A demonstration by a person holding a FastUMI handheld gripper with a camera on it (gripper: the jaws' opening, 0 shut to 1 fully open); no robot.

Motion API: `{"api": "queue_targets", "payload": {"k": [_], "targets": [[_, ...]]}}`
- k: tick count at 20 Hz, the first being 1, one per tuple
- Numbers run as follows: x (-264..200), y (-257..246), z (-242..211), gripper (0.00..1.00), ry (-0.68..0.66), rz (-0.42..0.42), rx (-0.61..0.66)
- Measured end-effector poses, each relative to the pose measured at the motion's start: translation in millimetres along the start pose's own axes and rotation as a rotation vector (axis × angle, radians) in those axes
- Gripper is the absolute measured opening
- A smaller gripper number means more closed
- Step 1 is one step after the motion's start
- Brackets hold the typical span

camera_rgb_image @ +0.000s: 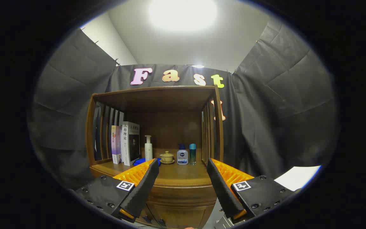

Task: Pull open the drawer, take out the items inside it, and place them on the countertop above the cabinet.

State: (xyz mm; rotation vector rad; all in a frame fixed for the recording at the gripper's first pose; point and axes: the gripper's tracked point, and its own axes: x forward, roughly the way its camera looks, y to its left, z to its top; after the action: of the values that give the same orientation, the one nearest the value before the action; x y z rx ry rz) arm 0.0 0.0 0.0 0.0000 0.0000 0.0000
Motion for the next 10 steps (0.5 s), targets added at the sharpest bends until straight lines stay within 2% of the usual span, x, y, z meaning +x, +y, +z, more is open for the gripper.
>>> {"api": "queue_targets", "payload": {"k": [10], "targets": [[-0.9, 4.3, -1.4, 0.97, -0.007, 0.007, -0.007]]}}
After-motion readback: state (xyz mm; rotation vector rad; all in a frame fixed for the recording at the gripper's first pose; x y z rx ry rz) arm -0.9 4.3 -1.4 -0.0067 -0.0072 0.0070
